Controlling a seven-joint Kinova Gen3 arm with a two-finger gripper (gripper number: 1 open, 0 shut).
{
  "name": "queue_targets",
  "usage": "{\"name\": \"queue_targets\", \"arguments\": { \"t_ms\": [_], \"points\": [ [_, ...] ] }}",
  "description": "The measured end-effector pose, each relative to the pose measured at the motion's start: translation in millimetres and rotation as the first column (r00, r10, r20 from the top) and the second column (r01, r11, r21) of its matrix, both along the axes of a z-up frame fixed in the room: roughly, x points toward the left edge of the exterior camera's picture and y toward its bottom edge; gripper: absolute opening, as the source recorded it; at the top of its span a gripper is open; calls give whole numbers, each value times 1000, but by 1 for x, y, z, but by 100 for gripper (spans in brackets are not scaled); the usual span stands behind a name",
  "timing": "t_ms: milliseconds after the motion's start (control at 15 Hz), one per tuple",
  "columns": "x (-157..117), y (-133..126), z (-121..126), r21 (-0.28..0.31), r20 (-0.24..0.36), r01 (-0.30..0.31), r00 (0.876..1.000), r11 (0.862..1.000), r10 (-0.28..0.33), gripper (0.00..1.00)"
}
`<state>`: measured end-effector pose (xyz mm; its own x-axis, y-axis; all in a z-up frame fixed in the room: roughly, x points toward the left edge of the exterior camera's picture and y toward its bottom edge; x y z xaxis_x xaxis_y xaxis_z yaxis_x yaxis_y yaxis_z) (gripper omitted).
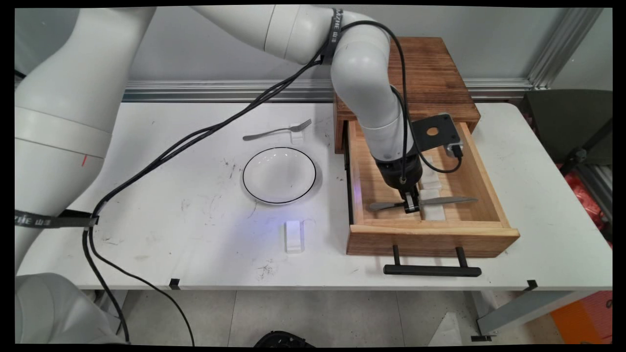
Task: Place the picked object into the drawer
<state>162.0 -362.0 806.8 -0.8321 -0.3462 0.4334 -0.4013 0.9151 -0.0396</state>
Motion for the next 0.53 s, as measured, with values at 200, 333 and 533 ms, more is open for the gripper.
{"name": "queue_targets", "arguments": {
  "t_ms": [200, 333, 533],
  "points": [
    [0, -1, -4, -3, 1, -3, 1000, 1000, 3, 0],
    [0, -1, -6, -6, 2, -5, 1000, 1000, 5, 0],
    [1, -3, -9, -11, 3, -5, 1000, 1000, 5, 0]
  ]
}}
